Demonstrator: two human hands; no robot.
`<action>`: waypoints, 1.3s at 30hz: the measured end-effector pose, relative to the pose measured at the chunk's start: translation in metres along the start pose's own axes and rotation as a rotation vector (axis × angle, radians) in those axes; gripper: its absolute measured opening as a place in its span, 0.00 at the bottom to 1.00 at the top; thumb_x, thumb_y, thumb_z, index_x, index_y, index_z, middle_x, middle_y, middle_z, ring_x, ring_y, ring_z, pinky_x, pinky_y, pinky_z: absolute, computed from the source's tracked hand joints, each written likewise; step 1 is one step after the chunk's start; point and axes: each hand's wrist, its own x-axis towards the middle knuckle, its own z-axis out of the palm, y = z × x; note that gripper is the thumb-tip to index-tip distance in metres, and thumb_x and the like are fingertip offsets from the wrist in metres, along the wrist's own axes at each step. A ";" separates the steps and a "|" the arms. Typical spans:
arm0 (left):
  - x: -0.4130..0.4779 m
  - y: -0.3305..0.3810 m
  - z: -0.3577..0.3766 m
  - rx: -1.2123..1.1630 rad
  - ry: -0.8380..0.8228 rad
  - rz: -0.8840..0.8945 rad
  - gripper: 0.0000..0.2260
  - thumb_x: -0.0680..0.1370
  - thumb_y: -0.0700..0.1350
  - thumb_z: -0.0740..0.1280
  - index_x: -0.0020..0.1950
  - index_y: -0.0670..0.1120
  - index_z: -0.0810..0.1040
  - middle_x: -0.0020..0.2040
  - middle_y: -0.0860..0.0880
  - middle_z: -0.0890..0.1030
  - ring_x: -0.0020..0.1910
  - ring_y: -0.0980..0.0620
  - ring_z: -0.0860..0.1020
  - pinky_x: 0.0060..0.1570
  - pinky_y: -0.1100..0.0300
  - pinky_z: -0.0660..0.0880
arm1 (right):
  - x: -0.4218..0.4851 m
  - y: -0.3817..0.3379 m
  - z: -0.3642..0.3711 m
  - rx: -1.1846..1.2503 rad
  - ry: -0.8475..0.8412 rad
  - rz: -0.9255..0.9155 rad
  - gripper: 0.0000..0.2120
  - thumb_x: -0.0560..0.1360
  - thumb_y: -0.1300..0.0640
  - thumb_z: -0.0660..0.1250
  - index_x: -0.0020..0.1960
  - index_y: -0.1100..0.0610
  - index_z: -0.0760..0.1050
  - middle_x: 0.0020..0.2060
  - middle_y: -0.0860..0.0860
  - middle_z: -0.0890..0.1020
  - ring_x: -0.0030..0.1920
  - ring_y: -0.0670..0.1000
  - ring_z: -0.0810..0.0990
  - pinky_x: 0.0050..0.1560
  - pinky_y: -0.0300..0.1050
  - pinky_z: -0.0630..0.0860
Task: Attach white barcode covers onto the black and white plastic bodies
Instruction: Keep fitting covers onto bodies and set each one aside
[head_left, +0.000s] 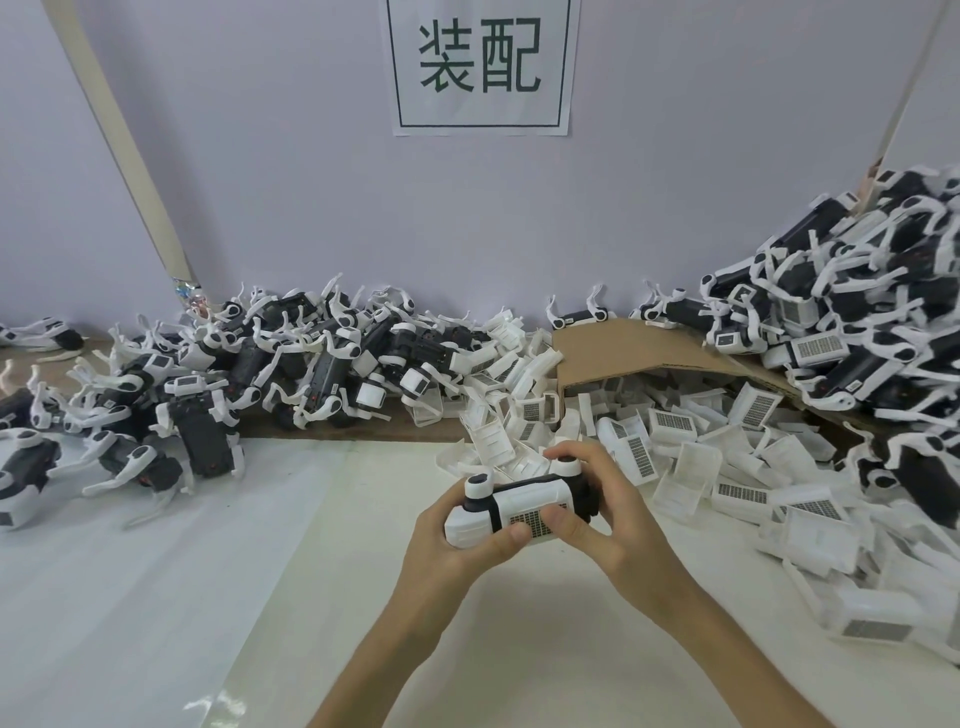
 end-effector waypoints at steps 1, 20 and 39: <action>0.000 0.000 0.000 -0.013 -0.004 -0.003 0.22 0.64 0.54 0.78 0.57 0.54 0.83 0.54 0.47 0.86 0.54 0.49 0.84 0.48 0.65 0.77 | 0.000 -0.001 0.000 -0.004 0.008 -0.008 0.20 0.73 0.50 0.72 0.64 0.47 0.72 0.44 0.42 0.79 0.43 0.44 0.77 0.47 0.35 0.73; 0.008 -0.001 -0.012 -0.129 -0.047 -0.014 0.22 0.66 0.48 0.79 0.60 0.49 0.83 0.58 0.42 0.84 0.60 0.42 0.82 0.57 0.57 0.78 | -0.002 -0.004 0.011 -0.035 0.064 -0.037 0.20 0.72 0.47 0.73 0.60 0.38 0.70 0.48 0.40 0.80 0.50 0.45 0.79 0.50 0.32 0.73; 0.004 -0.003 -0.005 -0.015 0.045 0.068 0.18 0.71 0.48 0.75 0.59 0.47 0.81 0.52 0.47 0.86 0.52 0.50 0.84 0.46 0.66 0.78 | -0.001 0.000 0.011 0.014 0.106 -0.002 0.20 0.69 0.56 0.78 0.56 0.50 0.74 0.44 0.44 0.81 0.42 0.47 0.80 0.45 0.37 0.75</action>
